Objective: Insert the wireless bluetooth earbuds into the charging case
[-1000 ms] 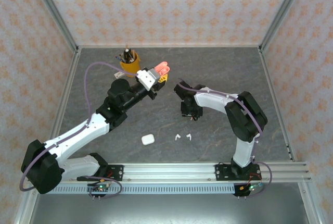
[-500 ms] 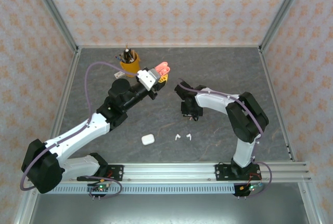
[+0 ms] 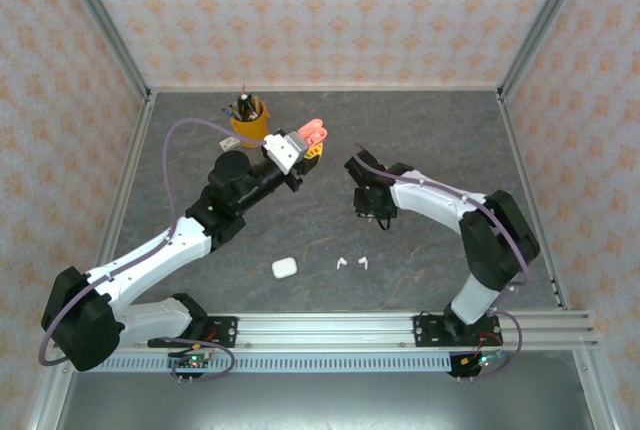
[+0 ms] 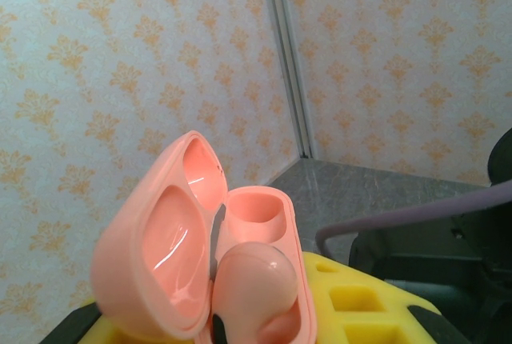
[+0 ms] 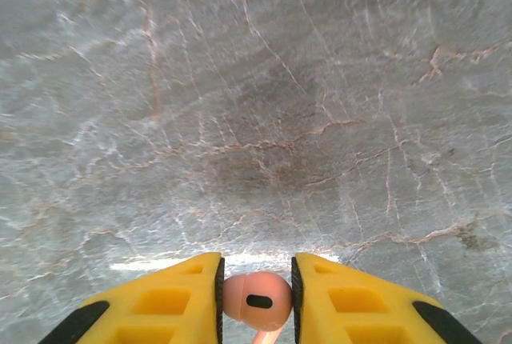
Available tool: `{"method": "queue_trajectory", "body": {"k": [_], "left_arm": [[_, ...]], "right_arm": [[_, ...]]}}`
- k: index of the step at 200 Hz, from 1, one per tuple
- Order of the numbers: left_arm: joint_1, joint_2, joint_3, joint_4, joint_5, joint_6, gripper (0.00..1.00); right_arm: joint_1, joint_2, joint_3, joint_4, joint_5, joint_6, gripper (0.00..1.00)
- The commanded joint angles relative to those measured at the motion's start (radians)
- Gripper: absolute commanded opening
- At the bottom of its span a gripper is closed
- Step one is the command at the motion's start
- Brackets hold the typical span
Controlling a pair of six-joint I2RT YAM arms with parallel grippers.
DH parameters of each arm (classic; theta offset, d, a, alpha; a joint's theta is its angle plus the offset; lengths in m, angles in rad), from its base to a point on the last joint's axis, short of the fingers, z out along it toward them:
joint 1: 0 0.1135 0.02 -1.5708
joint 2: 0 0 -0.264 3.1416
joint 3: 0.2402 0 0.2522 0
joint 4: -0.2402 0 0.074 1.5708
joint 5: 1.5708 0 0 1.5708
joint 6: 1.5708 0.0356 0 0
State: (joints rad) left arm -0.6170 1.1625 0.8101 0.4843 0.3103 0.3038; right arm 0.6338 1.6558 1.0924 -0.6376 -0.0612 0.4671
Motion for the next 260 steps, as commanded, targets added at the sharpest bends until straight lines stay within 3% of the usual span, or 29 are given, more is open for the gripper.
{"method": "queue_trajectory", "body": {"k": [1, 49, 99, 148, 260], "left_arm": [[0.007, -0.009, 0.015, 0.039, 0.022, -0.019, 0.00], [0.007, -0.011, 0.022, 0.031, 0.042, -0.021, 0.00], [0.005, -0.003, 0.042, 0.012, 0.100, -0.021, 0.00], [0.002, 0.017, 0.079, -0.033, 0.149, -0.021, 0.00], [-0.015, 0.109, 0.164, -0.059, 0.151, -0.049, 0.00]], "right_arm": [[-0.002, -0.074, -0.013, 0.014, 0.040, -0.018, 0.27], [-0.003, -0.245, 0.037, 0.004, 0.059, -0.053, 0.27], [-0.005, -0.401, 0.203, -0.021, 0.108, -0.153, 0.27], [-0.004, -0.520, 0.277, 0.160, 0.016, -0.294, 0.28], [0.000, -0.478, 0.362, 0.269, -0.216, -0.338, 0.29]]}}
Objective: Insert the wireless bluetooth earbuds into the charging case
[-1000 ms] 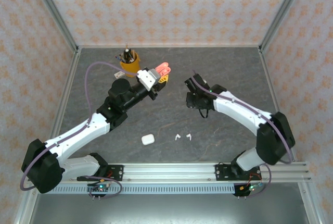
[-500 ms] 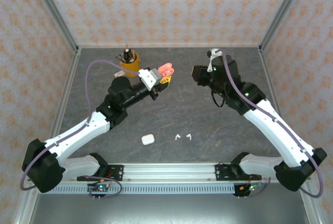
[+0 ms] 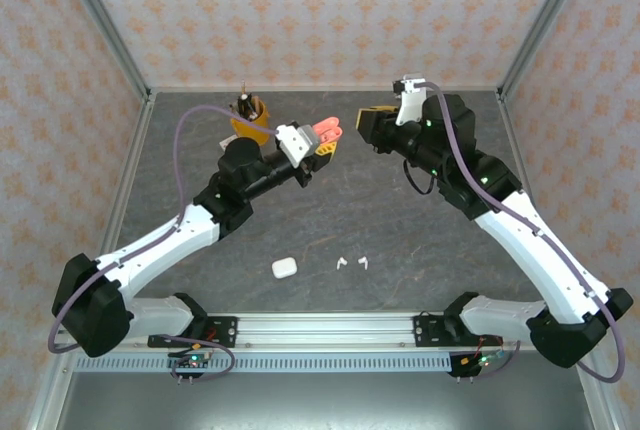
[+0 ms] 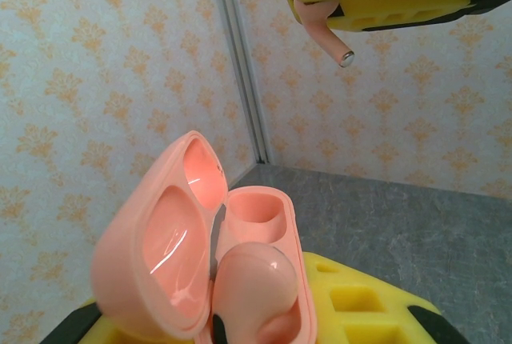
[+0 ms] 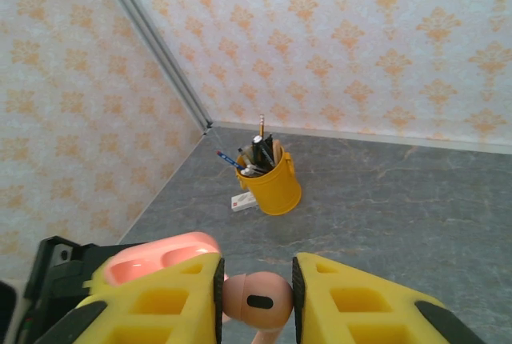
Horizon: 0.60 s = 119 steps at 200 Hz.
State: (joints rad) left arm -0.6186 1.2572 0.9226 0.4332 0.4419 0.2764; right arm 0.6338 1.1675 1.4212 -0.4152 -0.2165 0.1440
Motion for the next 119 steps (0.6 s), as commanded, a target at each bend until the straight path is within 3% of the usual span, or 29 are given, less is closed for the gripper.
{"method": "queue_trajectory", "body": {"k": [1, 119], "left_arm": [[-0.013, 0.016, 0.051, -0.007, 0.020, -0.023, 0.00], [-0.019, 0.025, 0.059, -0.002, 0.024, -0.034, 0.00]], "right_arm": [[0.000, 0.011, 0.033, 0.048, -0.062, -0.015, 0.29], [0.024, 0.092, 0.026, 0.091, -0.086, 0.007, 0.28]]}}
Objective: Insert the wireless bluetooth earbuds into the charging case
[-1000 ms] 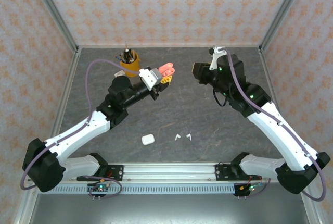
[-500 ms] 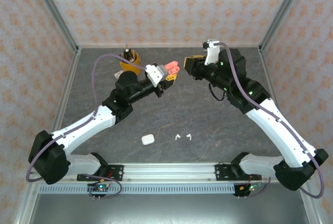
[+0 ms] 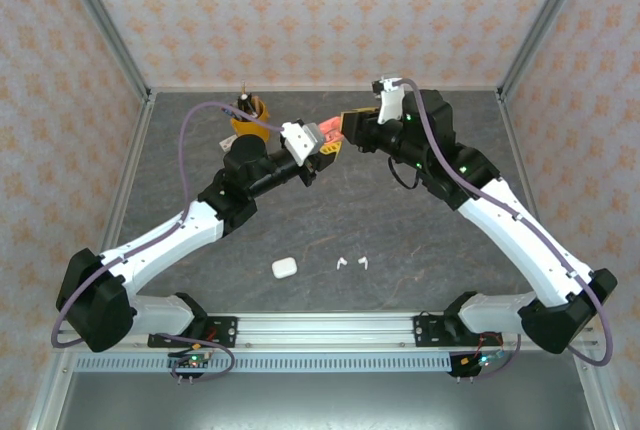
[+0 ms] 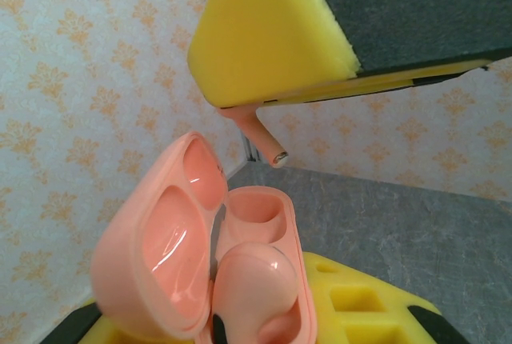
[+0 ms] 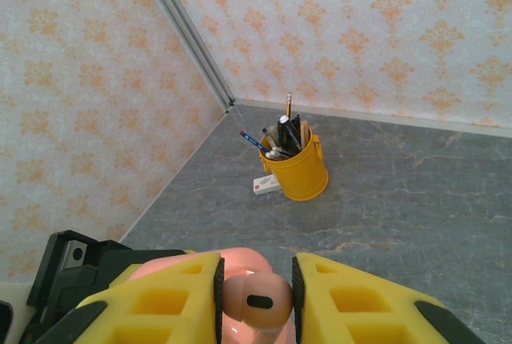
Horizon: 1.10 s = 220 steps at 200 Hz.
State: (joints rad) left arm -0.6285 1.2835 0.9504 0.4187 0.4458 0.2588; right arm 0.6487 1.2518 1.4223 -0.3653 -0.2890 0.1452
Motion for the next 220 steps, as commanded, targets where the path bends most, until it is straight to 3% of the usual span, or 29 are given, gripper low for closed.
{"method": "queue_trajectory", "body": {"k": [1, 111, 220], "left_arm": [[-0.009, -0.001, 0.032, 0.012, 0.021, -0.016, 0.00], [-0.008, -0.003, 0.036, 0.013, 0.020, -0.035, 0.00], [-0.009, 0.005, 0.044, 0.013, 0.019, -0.043, 0.00]], "right_arm": [[0.009, 0.008, 0.024, 0.041, -0.013, 0.006, 0.28], [0.029, 0.012, -0.028, 0.045, 0.048, -0.014, 0.28], [0.103, -0.002, -0.101, 0.074, 0.172, -0.193, 0.27]]}}
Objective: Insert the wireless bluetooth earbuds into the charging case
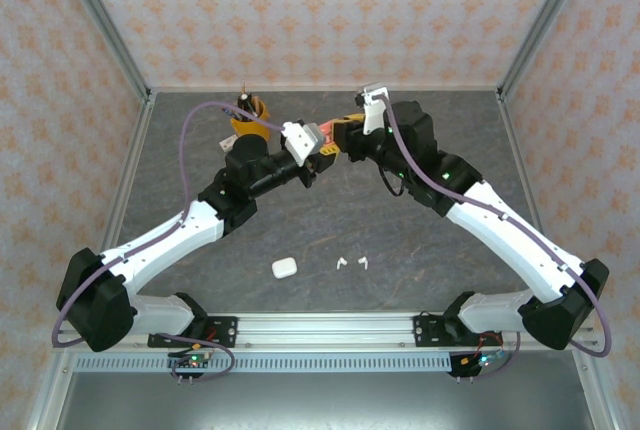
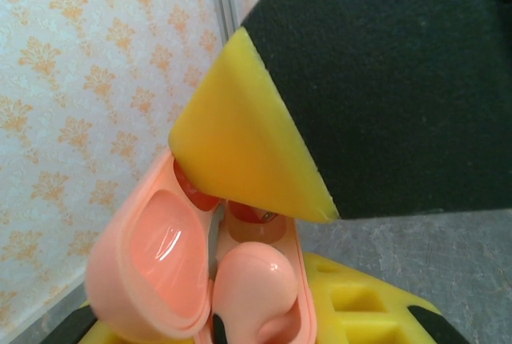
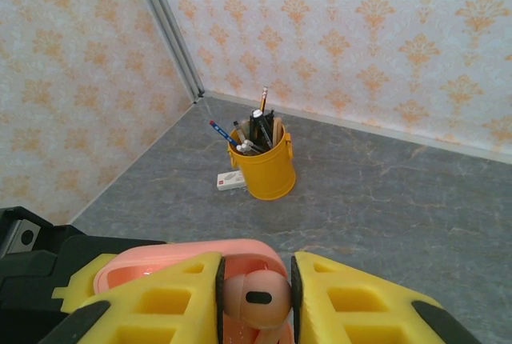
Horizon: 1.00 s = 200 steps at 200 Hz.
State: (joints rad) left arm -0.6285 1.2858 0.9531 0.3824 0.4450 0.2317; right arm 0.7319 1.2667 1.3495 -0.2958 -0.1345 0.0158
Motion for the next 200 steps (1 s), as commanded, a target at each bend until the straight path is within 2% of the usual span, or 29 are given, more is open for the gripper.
{"method": "queue_trajectory", "body": {"k": [1, 69, 154, 200], "left_arm": [[-0.009, 0.002, 0.041, 0.049, 0.019, -0.016, 0.00], [-0.009, 0.004, 0.043, 0.053, 0.020, -0.023, 0.00], [-0.008, -0.003, 0.032, 0.064, 0.027, -0.032, 0.00], [-0.009, -0.008, 0.029, 0.066, 0.024, -0.031, 0.00]], "right_arm": [[0.020, -0.016, -0.028, 0.004, 0.017, -0.065, 0.27], [0.067, 0.006, -0.027, -0.025, 0.013, -0.133, 0.27], [0.066, 0.000, -0.089, 0.127, 0.133, -0.052, 0.26], [0.067, 0.019, -0.077, 0.116, 0.118, -0.034, 0.26]]}}
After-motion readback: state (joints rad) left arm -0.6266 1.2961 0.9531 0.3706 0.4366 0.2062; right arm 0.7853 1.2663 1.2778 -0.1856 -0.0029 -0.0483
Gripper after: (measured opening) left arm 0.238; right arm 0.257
